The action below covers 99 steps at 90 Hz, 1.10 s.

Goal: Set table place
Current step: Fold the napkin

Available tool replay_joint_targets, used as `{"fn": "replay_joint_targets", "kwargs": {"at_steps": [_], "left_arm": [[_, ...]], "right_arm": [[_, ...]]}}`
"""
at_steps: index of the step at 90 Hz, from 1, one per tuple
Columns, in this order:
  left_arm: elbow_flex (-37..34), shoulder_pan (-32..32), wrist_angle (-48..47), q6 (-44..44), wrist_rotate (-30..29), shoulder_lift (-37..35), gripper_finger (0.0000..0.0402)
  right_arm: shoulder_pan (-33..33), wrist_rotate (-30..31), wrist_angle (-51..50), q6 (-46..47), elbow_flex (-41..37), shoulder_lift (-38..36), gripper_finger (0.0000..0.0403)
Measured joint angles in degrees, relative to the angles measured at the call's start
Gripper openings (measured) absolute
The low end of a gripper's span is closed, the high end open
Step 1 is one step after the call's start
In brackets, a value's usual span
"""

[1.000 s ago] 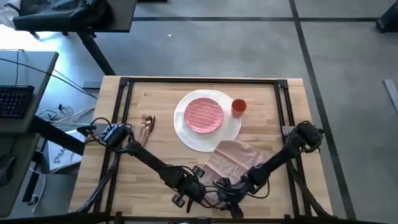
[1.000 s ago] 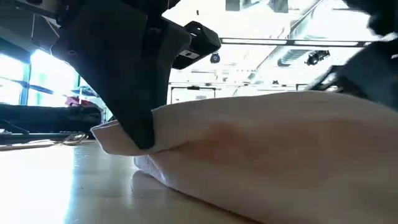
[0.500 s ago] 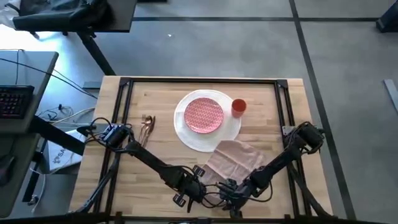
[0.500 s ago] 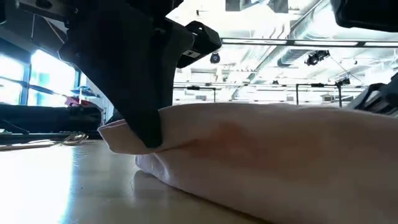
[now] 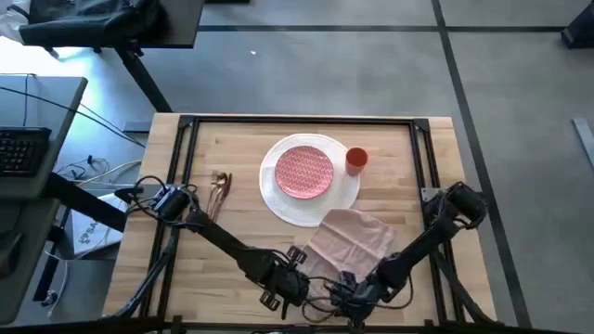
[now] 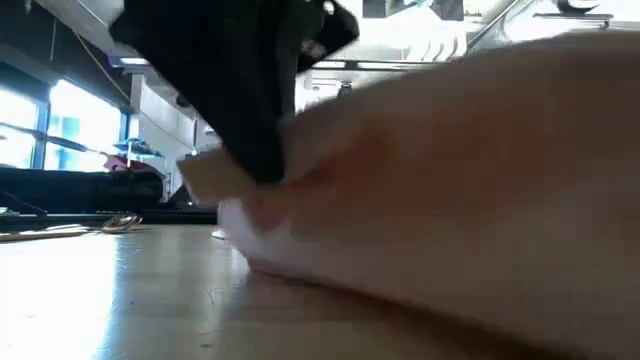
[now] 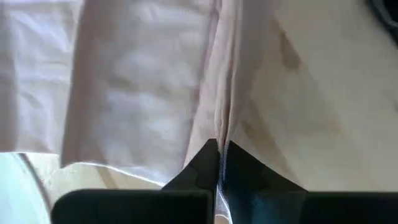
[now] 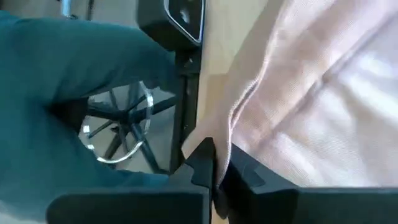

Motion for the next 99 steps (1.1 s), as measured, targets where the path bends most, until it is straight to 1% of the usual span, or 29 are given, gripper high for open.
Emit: {"fn": "replay_joint_targets", "kwargs": {"at_steps": [10,16,24,34,50,66,76,89,99], "left_arm": [[3.8,-0.4,-3.3,-0.1,-0.2,0.0,0.0000],[6.2,-0.7,-5.2,-0.4,0.5,0.0,0.0000],[8.7,-1.4,-6.5,-0.5,2.7,0.0,0.0000],[10.8,-2.7,-7.4,-0.5,3.8,0.0,0.0000],[12.4,-4.6,-7.5,-1.0,4.0,0.0,0.0000],[14.4,-4.6,-6.9,-3.2,4.3,-0.1,0.0000],[15.5,-4.3,-5.5,-2.2,4.6,0.0,0.0000],[15.5,-2.2,-0.5,1.1,4.9,0.0,0.0000],[15.5,0.5,2.2,3.2,4.8,0.0,0.0000]], "right_arm": [[1.5,5.2,-13.2,-0.1,7.8,-0.2,0.0000],[2.2,6.8,-18.9,-0.2,12.6,-0.2,0.0000],[3.3,8.2,-21.8,-0.8,17.3,-0.2,0.0000],[4.5,9.1,-21.9,-2.9,20.7,-0.2,0.0000],[6.0,9.3,-20.0,-0.8,20.9,-0.2,0.0000],[8.4,10.3,-17.7,1.9,20.8,0.0,0.0000],[9.9,11.7,-16.6,3.4,20.8,0.0,0.0000],[11.1,15.3,-19.3,7.2,20.8,0.0,0.0000],[12.1,17.2,-23.7,11.9,20.8,0.0,0.0000]]}}
